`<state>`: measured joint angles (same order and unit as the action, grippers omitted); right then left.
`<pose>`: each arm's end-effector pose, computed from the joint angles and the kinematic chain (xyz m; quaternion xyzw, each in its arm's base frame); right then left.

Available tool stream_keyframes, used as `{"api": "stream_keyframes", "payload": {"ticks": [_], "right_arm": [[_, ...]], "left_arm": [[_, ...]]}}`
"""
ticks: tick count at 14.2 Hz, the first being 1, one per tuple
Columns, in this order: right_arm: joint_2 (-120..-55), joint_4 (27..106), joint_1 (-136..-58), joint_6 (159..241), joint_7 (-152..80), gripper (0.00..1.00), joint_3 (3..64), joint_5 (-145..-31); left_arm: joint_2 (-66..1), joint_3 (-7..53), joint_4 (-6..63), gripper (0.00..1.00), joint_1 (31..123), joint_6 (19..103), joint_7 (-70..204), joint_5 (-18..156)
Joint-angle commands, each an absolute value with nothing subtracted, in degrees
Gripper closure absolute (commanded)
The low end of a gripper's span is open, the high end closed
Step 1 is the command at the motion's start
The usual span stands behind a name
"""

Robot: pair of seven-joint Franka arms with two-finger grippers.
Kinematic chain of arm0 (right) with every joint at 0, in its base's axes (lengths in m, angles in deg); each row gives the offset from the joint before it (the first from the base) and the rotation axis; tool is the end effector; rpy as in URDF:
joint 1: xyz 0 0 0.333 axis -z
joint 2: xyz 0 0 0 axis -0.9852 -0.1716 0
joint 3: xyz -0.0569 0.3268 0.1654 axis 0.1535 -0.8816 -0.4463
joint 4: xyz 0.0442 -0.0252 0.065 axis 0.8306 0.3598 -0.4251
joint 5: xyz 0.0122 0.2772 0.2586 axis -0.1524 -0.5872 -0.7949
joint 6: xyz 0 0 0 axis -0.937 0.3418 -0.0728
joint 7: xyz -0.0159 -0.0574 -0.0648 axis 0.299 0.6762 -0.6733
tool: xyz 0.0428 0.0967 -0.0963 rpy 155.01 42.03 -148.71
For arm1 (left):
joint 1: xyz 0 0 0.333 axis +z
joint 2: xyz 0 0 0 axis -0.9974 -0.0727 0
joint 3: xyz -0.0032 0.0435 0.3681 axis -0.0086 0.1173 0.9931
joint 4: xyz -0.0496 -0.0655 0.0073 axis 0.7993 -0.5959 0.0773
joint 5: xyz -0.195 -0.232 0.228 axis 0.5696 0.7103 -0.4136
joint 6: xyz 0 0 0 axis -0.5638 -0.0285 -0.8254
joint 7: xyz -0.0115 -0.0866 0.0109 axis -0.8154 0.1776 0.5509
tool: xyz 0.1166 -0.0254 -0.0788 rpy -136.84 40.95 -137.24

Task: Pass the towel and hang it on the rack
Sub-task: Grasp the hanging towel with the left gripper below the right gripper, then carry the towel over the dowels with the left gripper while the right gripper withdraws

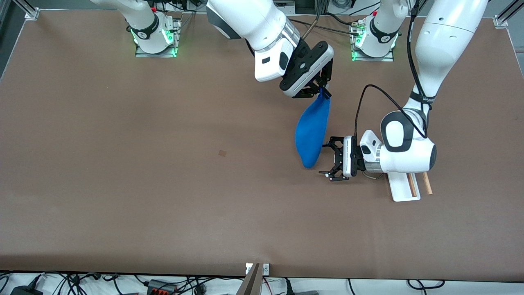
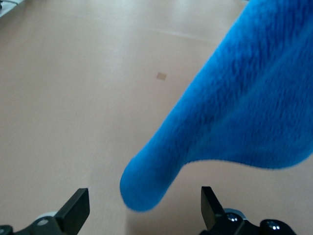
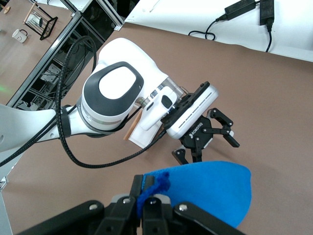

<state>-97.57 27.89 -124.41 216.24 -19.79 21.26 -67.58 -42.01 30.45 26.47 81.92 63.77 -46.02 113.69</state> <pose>0.5205 0.6171 0.5970 -0.8992 -0.2509 -0.1923 0.3025 0.6546 -0.2203 0.2782 0.6613 -0.6161 0.2249 0.3639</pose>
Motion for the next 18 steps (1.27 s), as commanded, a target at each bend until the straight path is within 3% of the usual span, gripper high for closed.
{"api": "stream_keyframes", "payload": {"ticks": [1,3,6,10,16,17,18], "right_arm": [[-97.60,27.70,-124.68,216.88,-19.17,1.00,21.24,-68.07],[-97.60,27.70,-124.59,216.88,-19.17,1.00,21.24,-68.07],[-97.60,27.70,-124.59,216.88,-19.08,1.00,21.24,-68.07],[-97.60,27.70,-124.59,216.88,-19.17,1.00,21.24,-68.07],[-97.60,28.40,-124.07,216.79,-20.04,1.00,21.41,-67.81],[-97.51,28.40,-123.98,216.62,-19.61,0.68,21.42,-67.46],[-97.51,28.49,-123.89,216.61,-19.87,0.01,21.85,-67.02]], "left_arm": [[-42.00,29.91,26.62,0.01,81.35,64.63,-48.11,115.98],[-42.00,29.82,26.53,0.10,81.09,65.33,-48.46,115.89],[-42.09,29.56,26.88,0.60,80.73,65.51,-49.78,117.47],[-42.09,29.47,27.14,0.96,80.73,65.42,-49.00,117.47],[-42.09,30.17,26.53,0.99,80.47,65.51,-46.36,116.69],[-42.00,30.35,26.35,0.99,80.56,65.51,-45.22,115.90],[-41.74,30.35,26.09,0.99,80.73,65.51,-44.78,114.06]]}}
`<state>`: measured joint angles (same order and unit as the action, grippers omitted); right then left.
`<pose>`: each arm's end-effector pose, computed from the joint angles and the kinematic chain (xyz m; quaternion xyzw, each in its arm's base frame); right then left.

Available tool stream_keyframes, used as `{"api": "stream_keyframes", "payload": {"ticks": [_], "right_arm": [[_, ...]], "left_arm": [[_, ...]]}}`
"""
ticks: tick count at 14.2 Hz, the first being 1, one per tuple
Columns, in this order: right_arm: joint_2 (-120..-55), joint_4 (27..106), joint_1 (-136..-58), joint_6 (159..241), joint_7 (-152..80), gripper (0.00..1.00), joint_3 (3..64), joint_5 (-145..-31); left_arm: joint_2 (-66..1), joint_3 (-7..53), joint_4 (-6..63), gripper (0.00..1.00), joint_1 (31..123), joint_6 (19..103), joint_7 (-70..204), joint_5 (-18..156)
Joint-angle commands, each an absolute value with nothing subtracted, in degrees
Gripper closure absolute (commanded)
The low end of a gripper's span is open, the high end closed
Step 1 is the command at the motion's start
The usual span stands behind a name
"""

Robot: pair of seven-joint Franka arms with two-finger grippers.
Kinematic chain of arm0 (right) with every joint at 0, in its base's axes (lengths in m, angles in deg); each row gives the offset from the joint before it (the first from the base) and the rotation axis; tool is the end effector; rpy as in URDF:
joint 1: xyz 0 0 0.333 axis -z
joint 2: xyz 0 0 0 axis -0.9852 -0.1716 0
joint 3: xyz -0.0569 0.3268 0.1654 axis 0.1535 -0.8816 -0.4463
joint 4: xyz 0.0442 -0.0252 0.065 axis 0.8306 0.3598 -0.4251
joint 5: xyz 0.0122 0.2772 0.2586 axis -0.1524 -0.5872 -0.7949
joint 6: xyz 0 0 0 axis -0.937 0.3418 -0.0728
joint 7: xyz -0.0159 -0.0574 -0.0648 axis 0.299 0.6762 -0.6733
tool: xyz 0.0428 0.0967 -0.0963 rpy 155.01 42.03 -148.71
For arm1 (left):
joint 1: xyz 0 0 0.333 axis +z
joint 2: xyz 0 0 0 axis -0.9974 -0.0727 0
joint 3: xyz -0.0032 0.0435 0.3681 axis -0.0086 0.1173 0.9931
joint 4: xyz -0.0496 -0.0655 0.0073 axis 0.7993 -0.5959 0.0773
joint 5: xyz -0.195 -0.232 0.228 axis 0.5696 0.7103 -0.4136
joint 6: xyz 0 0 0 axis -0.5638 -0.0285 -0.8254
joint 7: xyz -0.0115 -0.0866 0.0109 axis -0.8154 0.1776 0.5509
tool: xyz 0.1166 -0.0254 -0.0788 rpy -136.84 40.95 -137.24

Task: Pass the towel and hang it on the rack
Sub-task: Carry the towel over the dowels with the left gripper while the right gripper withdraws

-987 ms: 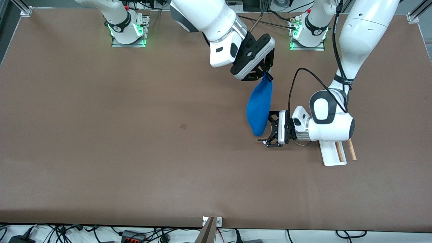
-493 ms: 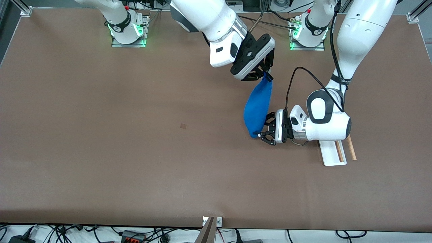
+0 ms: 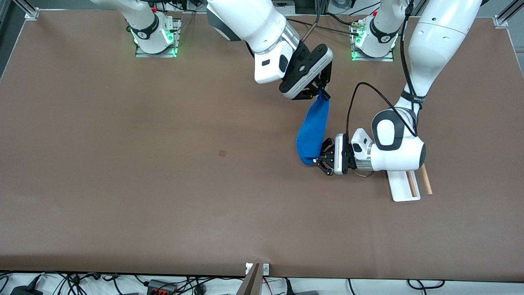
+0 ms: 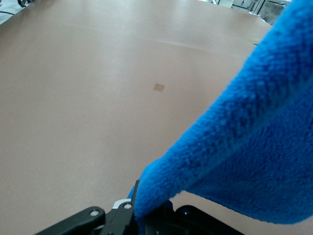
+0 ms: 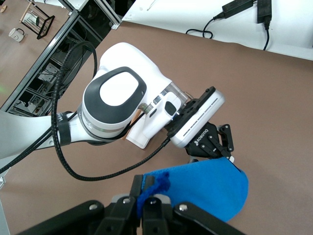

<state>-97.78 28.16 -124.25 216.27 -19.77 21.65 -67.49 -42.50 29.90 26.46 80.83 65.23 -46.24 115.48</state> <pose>0.5257 0.6141 0.5913 -0.9018 -0.2478 -0.1916 0.2976 0.6526 -0.2374 0.2751 0.6605 -0.6118 0.2325 0.3679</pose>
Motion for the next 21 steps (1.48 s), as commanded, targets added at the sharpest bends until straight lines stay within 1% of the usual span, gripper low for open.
{"api": "stream_keyframes", "payload": {"ticks": [1,4,6,7,9,12,14,17,19,21], "right_arm": [[-97.42,28.67,-123.37,216.01,-19.96,0.00,21.86,-66.32],[-96.45,30.07,-119.68,209.70,-20.05,0.00,21.94,-66.05],[-96.02,30.07,-115.73,201.80,-19.79,0.00,22.03,-65.53],[-95.40,30.07,-113.80,196.28,-19.87,0.00,22.81,-62.91],[-95.22,29.99,-111.07,188.79,-19.96,0.00,24.05,-56.41],[-94.96,30.07,-104.84,181.48,-19.70,0.00,25.28,-53.75],[-95.13,30.16,-102.20,180.14,-19.96,0.00,25.81,-50.07],[-94.96,30.07,-97.45,177.25,-20.40,0.00,25.81,-49.26],[-93.91,30.07,-93.93,177.33,-20.05,0.00,25.98,-49.17],[-93.55,30.16,-93.57,177.24,-19.61,0.00,30.53,-49.17]], "left_arm": [[-41.56,30.44,24.61,0.99,81.26,65.16,-43.99,111.00],[-39.72,30.70,23.10,0.99,83.54,61.66,-38.12,99.93],[-36.92,30.79,23.01,0.99,86.34,58.23,-31.01,92.29],[-35.25,30.79,22.92,0.99,87.40,56.65,-26.80,88.42],[-32.87,30.79,22.92,0.99,89.69,53.39,-18.97,81.99],[-31.19,30.79,22.75,0.99,94.51,50.22,-12.97,78.54],[-31.54,30.70,20.39,0.99,97.59,48.82,-13.04,73.91],[-31.89,30.70,15.82,0.99,99.97,45.39,-13.22,68.00],[-31.98,30.70,15.54,0.99,102.17,45.03,-13.66,67.55],[-33.38,30.70,15.37,0.99,104.19,45.12,-15.93,67.29]]}}
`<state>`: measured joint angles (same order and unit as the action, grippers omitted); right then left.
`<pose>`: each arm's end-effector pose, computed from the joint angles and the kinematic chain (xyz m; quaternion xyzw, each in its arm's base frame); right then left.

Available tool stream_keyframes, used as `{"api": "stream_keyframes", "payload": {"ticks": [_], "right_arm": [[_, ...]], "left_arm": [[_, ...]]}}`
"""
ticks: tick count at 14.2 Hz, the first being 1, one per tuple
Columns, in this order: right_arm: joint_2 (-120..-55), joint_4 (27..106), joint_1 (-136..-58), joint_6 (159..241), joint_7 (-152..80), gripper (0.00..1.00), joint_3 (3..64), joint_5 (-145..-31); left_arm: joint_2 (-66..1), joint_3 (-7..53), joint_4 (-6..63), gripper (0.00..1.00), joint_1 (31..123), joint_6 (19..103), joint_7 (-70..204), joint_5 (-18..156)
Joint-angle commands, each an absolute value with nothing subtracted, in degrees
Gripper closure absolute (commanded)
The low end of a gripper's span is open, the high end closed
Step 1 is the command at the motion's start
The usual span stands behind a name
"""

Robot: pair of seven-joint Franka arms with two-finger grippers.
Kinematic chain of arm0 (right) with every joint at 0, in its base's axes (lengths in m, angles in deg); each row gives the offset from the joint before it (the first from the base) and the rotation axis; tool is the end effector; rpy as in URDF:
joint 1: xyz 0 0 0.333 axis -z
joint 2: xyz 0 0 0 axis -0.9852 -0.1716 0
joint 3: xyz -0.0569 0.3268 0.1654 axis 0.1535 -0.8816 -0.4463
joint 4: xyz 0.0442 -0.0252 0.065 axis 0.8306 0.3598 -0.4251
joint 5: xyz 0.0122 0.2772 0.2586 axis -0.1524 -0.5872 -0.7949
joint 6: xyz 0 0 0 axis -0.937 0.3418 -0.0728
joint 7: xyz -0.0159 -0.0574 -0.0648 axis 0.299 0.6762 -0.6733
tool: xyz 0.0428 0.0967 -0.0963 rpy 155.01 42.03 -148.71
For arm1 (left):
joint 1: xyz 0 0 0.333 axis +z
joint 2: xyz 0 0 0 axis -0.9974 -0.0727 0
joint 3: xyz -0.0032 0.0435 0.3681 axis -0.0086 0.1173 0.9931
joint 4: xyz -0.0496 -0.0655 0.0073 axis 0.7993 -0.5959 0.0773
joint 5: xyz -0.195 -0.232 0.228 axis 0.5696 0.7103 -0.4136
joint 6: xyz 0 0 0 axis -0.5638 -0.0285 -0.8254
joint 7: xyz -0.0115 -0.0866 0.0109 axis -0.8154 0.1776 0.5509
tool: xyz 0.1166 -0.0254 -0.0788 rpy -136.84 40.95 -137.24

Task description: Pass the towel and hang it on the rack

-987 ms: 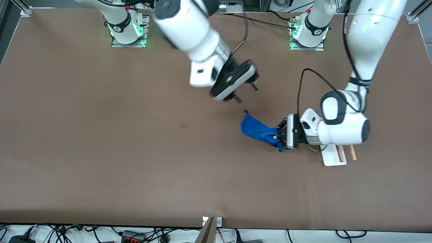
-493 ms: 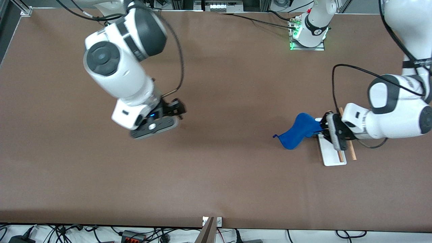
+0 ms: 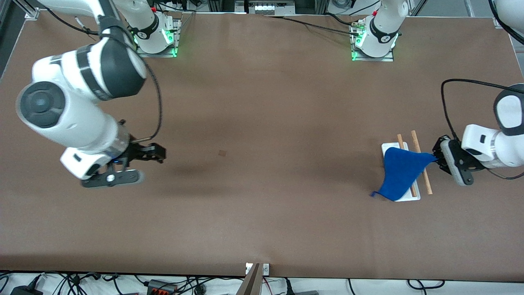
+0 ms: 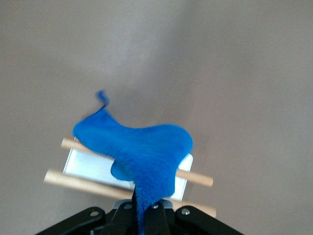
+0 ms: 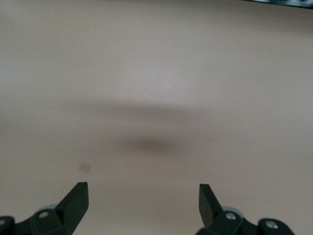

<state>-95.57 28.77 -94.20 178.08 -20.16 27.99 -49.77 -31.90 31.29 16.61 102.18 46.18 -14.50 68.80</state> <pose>0.7083 0.1772 0.5260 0.9993 0.0337 0.0082 0.0107 0.6620 0.0745 0.4184 0.8344 -0.5329 0.0028 0.1408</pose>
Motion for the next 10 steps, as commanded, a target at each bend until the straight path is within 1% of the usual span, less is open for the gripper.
{"api": "stream_keyframes", "payload": {"ticks": [1,3,5,8,10], "right_arm": [[-92.16,30.95,-92.70,177.50,-19.52,0.00,31.69,-49.35],[-87.08,37.51,-88.32,177.85,-20.05,0.00,32.31,-49.78],[-83.64,41.92,-84.97,177.85,-24.15,0.00,32.23,-50.23],[-81.08,42.73,-80.84,177.07,-29.88,0.00,31.61,-50.31],[-79.50,42.73,-80.04,175.49,-30.86,0.00,31.52,-50.32]], "left_arm": [[-33.91,30.70,15.36,0.99,104.72,45.12,-17.68,65.89],[-34.09,30.70,15.01,0.99,105.43,45.29,-19.46,62.72],[-35.23,30.70,14.84,0.99,108.49,45.38,-20.25,62.54],[-38.04,30.70,14.75,0.99,110.35,45.73,-24.02,63.33],[-38.92,30.61,14.84,0.99,111.58,48.88,-24.65,63.16]]}}
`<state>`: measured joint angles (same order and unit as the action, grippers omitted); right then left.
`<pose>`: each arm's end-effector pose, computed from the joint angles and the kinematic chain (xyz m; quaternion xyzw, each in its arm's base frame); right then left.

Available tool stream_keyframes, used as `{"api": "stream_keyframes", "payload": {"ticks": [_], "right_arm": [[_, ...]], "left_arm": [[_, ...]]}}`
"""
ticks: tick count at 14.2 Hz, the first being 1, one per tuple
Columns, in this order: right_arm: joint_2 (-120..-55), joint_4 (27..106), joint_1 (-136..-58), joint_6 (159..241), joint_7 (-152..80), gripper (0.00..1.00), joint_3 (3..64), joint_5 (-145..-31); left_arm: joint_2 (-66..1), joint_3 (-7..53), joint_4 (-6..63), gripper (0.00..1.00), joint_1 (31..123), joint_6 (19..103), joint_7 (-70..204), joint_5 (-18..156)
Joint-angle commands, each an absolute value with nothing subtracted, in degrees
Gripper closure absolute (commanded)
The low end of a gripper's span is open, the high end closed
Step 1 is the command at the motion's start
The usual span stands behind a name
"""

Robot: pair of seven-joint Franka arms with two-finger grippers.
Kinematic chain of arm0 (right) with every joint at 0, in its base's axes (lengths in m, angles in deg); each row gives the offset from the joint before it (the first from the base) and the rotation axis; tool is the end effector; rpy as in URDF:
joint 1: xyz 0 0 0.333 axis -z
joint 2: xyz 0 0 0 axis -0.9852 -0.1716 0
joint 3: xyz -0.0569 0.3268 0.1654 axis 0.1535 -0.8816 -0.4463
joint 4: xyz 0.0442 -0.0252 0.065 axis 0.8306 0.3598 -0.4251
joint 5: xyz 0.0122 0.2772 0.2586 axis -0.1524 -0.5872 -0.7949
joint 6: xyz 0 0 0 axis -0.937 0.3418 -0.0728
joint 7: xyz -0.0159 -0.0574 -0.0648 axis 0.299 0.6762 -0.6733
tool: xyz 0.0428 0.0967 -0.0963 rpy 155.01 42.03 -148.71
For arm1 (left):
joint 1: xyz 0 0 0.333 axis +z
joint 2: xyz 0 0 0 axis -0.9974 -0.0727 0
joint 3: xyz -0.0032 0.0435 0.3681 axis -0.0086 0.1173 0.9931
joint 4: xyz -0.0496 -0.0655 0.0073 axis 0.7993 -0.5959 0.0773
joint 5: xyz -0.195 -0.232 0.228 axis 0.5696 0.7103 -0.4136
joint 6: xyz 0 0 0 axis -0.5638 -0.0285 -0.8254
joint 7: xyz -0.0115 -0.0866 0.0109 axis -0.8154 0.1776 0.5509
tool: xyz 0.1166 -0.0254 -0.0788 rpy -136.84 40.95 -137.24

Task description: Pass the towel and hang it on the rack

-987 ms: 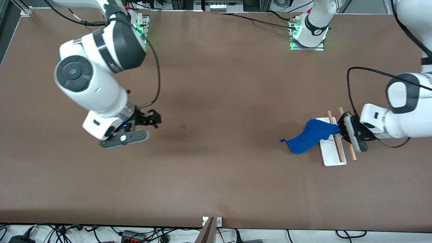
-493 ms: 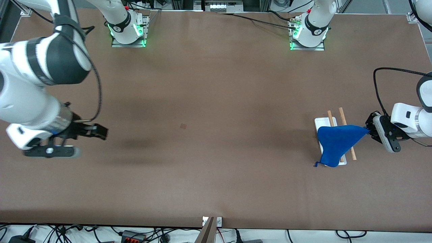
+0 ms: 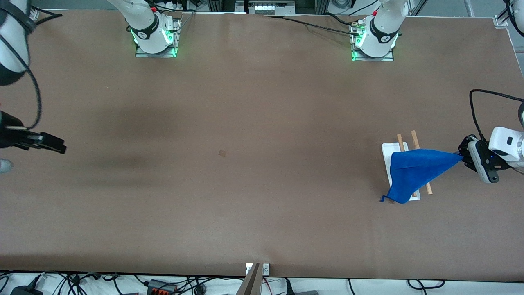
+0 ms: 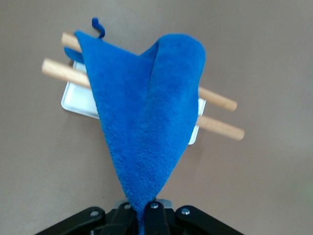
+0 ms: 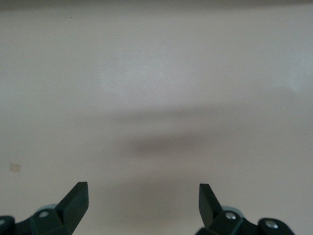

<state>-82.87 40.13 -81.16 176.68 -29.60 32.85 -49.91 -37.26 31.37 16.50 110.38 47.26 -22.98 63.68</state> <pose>0.6613 -0.0339 0.5873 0.9989 -0.0377 0.0052 0.0258 0.6489 0.1825 0.3564 0.8276 -0.5424 -0.0272 0.1423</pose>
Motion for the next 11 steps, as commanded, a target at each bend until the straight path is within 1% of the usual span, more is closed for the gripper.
{"api": "stream_keyframes", "payload": {"ticks": [1,3,4,6,7,8,9,10,11], "right_arm": [[-78.53,42.90,-80.03,174.44,-30.69,0.00,31.52,-50.23],[-77.12,44.74,-79.95,172.85,-30.68,0.00,31.61,-50.14],[-75.90,46.32,-79.95,173.02,-30.60,0.00,31.61,-49.97],[-73.53,50.18,-80.03,174.50,-30.60,0.00,31.61,-49.88],[-72.21,52.64,-80.03,176.34,-30.60,0.00,31.61,-49.88],[-70.19,56.49,-80.03,178.54,-30.60,0.00,31.61,-49.88],[-68.26,60.10,-80.21,181.26,-30.60,0.00,31.61,-49.62],[-66.07,63.70,-80.30,183.72,-30.60,0.00,31.61,-49.35],[-65.00,65.74,-80.30,184.61,-30.60,0.00,31.61,-49.35]], "left_arm": [[-39.53,30.61,15.10,0.99,111.50,50.29,-25.26,63.15],[-41.20,30.53,14.93,0.99,111.76,50.65,-25.52,63.51],[-41.64,30.53,14.93,0.93,111.67,50.65,-25.44,64.46],[-42.26,30.53,14.93,0.88,111.76,51.79,-25.61,65.17],[-42.70,30.44,14.93,0.78,111.85,51.80,-25.53,65.44],[-42.70,30.53,14.84,0.53,111.85,51.80,-25.52,65.96],[-42.70,30.53,14.84,0.38,111.85,51.71,-25.61,65.88],[-42.70,30.53,14.84,0.30,111.93,51.71,-25.61,65.88],[-42.70,30.53,14.75,0.00,112.20,51.54,-25.87,65.97]]}}
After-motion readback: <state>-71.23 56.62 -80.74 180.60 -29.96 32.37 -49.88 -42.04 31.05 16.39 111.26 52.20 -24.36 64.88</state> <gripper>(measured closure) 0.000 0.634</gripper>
